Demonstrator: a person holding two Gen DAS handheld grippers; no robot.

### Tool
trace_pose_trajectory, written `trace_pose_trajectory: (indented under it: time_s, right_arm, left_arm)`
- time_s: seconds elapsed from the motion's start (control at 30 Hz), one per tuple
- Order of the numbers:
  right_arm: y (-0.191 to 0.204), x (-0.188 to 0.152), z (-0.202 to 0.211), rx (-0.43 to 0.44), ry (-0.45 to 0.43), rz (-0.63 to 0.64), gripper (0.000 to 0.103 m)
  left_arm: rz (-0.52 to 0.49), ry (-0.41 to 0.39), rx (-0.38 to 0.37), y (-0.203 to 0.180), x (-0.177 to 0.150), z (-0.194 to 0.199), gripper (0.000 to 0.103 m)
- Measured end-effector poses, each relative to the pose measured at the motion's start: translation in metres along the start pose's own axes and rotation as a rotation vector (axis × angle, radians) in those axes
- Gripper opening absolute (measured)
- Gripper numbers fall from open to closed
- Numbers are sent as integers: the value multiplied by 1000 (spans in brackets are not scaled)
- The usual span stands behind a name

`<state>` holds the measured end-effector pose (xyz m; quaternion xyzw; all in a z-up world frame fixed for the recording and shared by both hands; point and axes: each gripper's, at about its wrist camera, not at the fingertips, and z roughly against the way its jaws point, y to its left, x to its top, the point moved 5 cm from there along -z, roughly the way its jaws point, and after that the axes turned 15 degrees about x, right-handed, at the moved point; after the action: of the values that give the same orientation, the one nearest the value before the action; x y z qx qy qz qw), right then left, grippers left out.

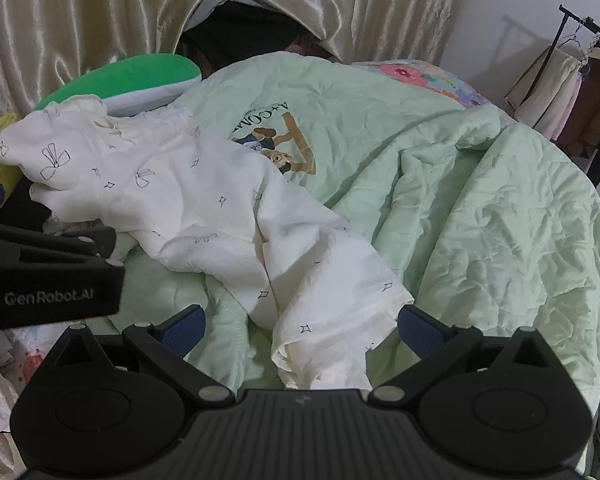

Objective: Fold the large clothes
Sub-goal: 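Reach both grippers to the white bow-print garment and pinch its edges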

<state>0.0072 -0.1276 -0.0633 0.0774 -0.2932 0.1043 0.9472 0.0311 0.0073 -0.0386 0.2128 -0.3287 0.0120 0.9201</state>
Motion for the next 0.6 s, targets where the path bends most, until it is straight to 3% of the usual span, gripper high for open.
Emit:
trace_pose_trajectory:
  time_s: [0.17, 0.4, 0.6]
  right_arm:
    - [-5, -1, -1, 47, -5, -29, 102]
    - [4, -4, -9, 39, 11, -32, 102]
    - [-11, -9, -21, 175, 84, -100, 102]
  left_arm:
    - [2, 9, -2, -6, 0, 0, 103]
    - [23, 12, -42, -1, 2, -4, 103]
    - [26, 29, -55, 4, 6, -14, 103]
